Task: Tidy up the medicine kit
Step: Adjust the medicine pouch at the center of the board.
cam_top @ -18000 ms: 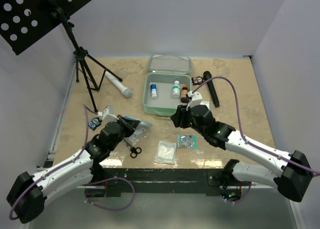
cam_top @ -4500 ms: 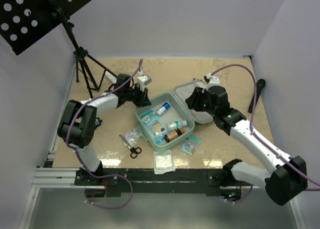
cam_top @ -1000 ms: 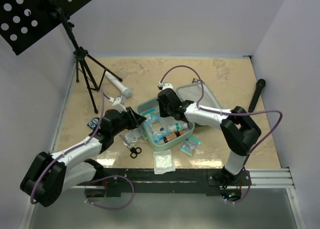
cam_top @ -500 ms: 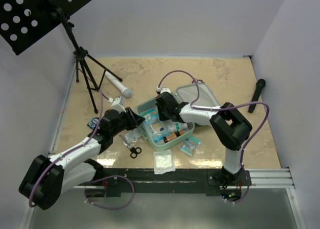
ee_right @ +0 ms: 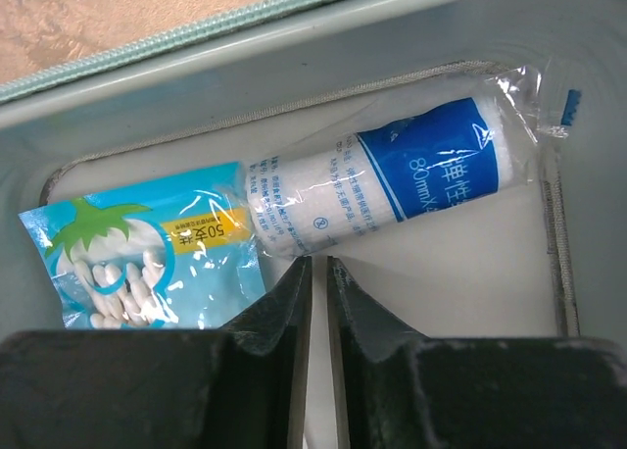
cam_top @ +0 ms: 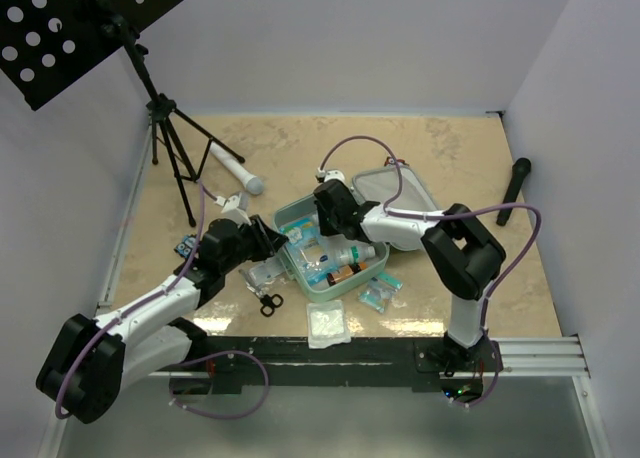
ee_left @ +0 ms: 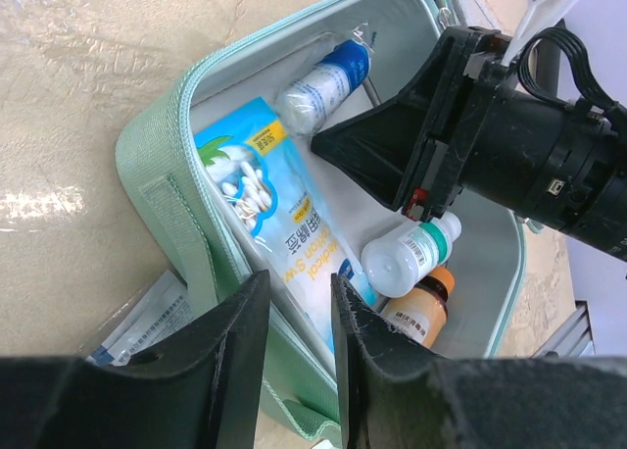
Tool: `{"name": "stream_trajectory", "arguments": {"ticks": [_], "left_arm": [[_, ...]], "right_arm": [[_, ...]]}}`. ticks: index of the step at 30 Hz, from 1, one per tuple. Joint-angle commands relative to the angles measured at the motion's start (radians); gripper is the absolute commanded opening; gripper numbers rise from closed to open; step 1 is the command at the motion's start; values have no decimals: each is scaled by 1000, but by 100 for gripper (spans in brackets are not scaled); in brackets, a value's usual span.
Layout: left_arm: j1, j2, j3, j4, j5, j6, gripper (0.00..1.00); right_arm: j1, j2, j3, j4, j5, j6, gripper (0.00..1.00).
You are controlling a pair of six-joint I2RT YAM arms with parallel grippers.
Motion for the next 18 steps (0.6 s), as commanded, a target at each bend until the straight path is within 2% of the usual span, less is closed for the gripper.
{"name": "stream_trajectory", "arguments": {"ticks": [1,6,11,13,18], "left_arm": [[1,-10,41,-41,-39,26,36],[4,-13,61,-52,-65,40,37],[2,-9,118,-110,-95,54,42],[2,0,166,-214,-163,42,46],[-1,65,253,-407,-171,23,49]], "right_arm": [[0,-99,4,41,17,-20,19],[0,-209,-51,35,-32,-31,31],[0,-303,-59,-11,-8,-41,39],[0,-340,-66,-30,6,-54,40],[0,-371,-98,-21,-3,-46,40]]}}
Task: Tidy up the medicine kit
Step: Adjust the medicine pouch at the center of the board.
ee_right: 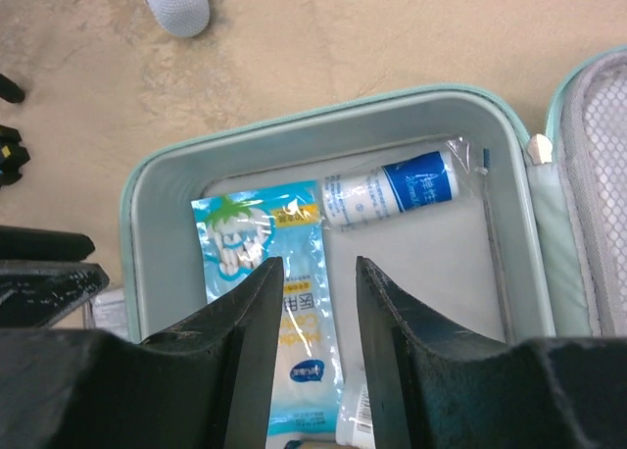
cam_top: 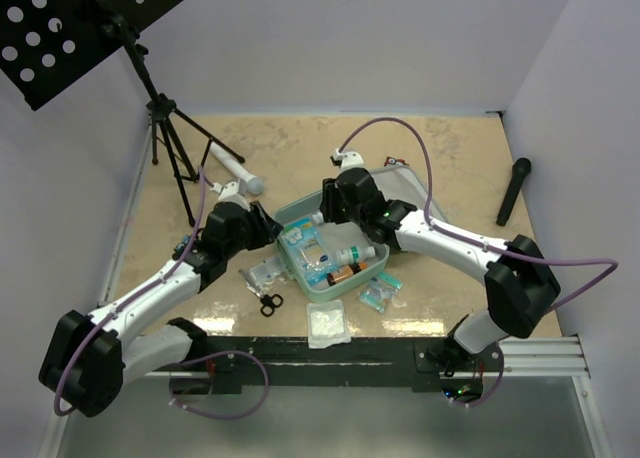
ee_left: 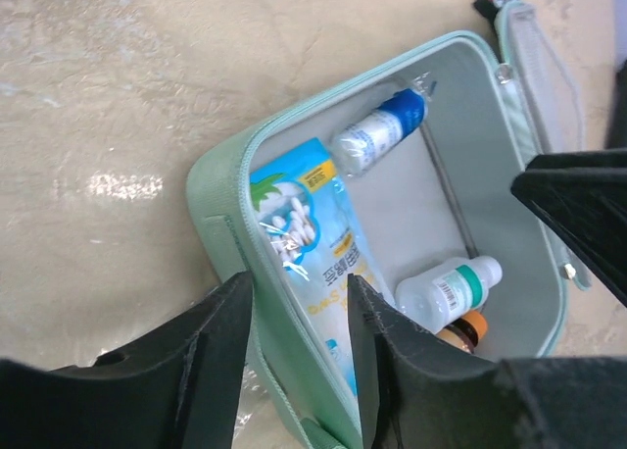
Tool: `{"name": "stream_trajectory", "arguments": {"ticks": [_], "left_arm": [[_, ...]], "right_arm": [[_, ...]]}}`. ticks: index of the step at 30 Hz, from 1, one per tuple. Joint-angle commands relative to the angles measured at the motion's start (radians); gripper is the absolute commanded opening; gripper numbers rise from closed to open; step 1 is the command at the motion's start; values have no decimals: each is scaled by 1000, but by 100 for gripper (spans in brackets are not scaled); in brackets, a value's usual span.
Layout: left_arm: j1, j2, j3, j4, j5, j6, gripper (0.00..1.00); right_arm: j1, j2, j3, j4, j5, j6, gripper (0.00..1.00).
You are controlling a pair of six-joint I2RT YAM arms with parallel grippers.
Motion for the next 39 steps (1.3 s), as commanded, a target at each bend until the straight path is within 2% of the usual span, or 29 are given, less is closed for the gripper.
{"name": "stream_trajectory", "arguments": {"ticks": [1,3,6,10,18,22,25,28,39], "left_arm": [[-1,29,82,-173,-38,-13,50],[-3,9,75,-182,-43,-23,53],[-3,-5,87,-211,-62,-26,67],[-6,49,130,-254,-53,-21,70],[-49,144,134,-194,-35,-14,70],[-63,198,160,-187,-21,17,64],[-67,242,190,-183,-23,46,52],[-66,274,217,-179,-32,78,45],[-64,420,392,-160,-79,198,36]], "right_arm": [[-1,-41,-37,-5,1,-9,40],[-2,-59,-52,6,-4,-2,41],[-1,-77,-74,12,-4,1,41],[-1,-102,-89,18,-7,1,41],[-1,-162,-98,9,-12,-7,41],[-1,-188,-114,-2,-12,-9,41],[-1,-202,-117,-6,-15,-9,41],[-1,-211,-117,-11,-16,-12,41],[-1,-223,-146,-11,7,-30,41]]}}
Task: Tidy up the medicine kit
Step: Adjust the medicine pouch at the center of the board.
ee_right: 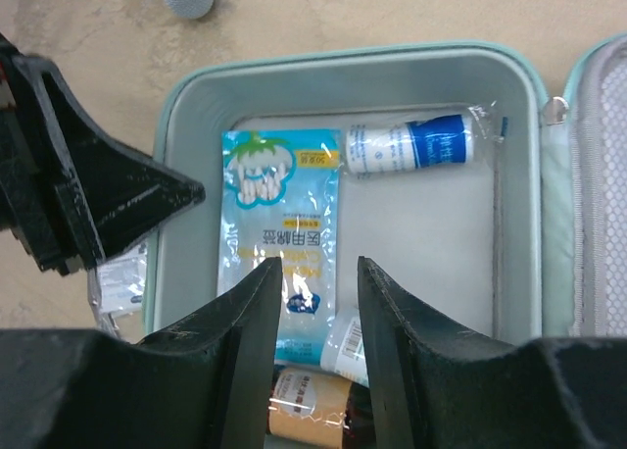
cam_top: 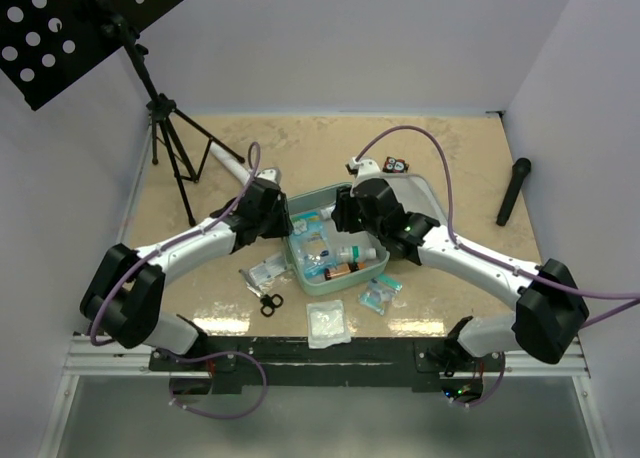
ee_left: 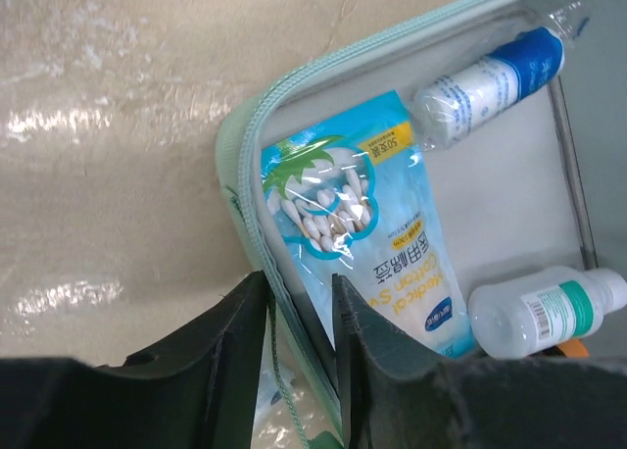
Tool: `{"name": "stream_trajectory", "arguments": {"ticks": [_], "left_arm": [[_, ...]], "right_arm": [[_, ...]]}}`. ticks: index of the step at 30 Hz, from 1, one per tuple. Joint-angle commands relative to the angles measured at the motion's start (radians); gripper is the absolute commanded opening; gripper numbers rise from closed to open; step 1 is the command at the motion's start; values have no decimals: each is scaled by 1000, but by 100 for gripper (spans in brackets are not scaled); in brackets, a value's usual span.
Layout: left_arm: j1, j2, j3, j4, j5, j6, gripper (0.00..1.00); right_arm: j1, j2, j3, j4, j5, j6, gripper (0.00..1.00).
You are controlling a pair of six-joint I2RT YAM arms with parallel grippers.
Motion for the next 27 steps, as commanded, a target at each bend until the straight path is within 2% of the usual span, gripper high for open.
{"name": "stream_trajectory", "arguments": {"ticks": [1,10,17,19,21,27], "left_arm": [[1,56,126,44,-34,81,36],[24,199,261,29,-78,127,36],[50,268,320,34,-75,138,32],[57,254,324,28,-84,135,35],[64,221,324,18,-83,132,43],[67,23,254,-52,-152,117,57]], "right_arm": [[-1,-34,-19,5,13,-22,41],[-1,-43,-39,15,-4,-25,41],[-1,-51,-42,10,-8,-25,41],[-1,-54,-38,4,-10,-27,41],[-1,-60,-29,-5,-14,-25,41],[-1,-85,-16,-24,-10,-30,41]]}}
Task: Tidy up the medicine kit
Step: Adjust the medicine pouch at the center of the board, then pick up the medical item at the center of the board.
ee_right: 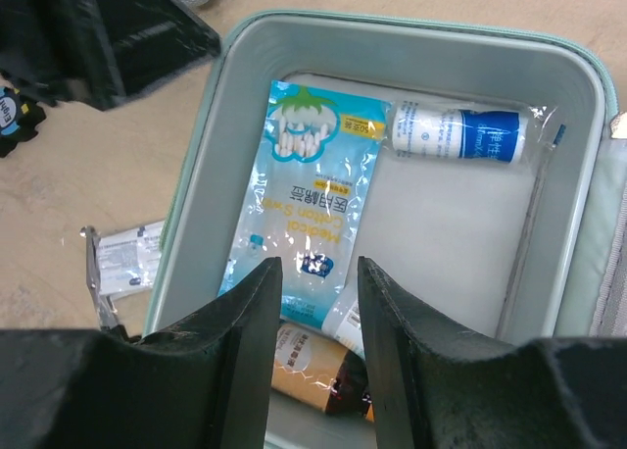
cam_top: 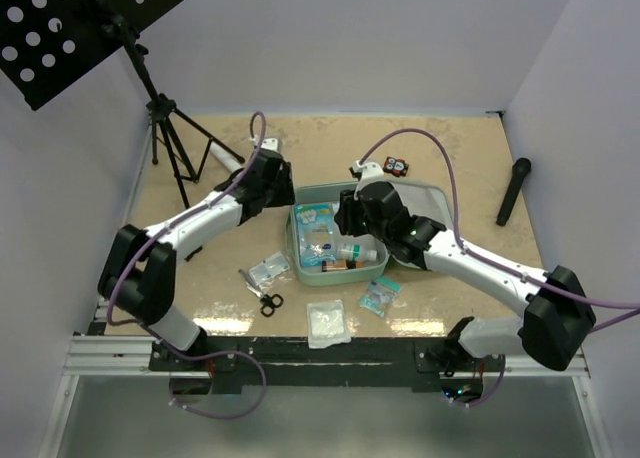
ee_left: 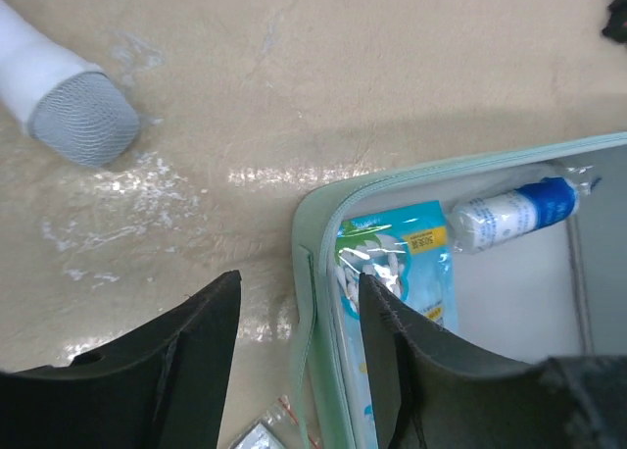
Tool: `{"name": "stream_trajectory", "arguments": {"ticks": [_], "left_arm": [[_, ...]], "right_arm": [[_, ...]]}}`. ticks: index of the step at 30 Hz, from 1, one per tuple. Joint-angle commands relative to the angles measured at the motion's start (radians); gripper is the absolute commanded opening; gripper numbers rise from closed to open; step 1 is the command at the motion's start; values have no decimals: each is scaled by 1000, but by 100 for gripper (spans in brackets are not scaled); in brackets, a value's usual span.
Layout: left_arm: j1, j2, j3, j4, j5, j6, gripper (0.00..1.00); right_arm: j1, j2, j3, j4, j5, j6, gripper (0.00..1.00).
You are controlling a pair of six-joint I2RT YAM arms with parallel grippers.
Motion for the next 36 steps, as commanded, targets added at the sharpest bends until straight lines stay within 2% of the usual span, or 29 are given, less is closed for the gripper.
{"name": "stream_trajectory", "arguments": {"ticks": [1,7,11,19,24,27,32,36], "left_arm": [[7,-217,-51,-45,-99,-21,58],[9,-463,-239,-118,-179,-78,58],[6,-581,-377,-138,-89,-101,54],[-30,-664,-517,-145,35,-164,54],[-169,-810,-624,-46,78,-238,56],[-267,-821,-655,-3,107,-284,56],[-470,-712,-658,101,143,-321,58],[-594,-537,-571,52,124,-319,58]], "right_arm": [[-2,-47,22,-15,0,-21,42],[-1,-76,-1,-18,-15,-17,41],[-1,-99,-34,-9,-44,-8,41],[-1,-122,-55,-27,-50,24,40],[-1,-155,-100,-47,-69,35,40],[-1,-169,-121,-55,-67,50,40],[-1,-178,-117,-61,-62,62,41],[-2,-186,-98,-72,-53,68,40]]}}
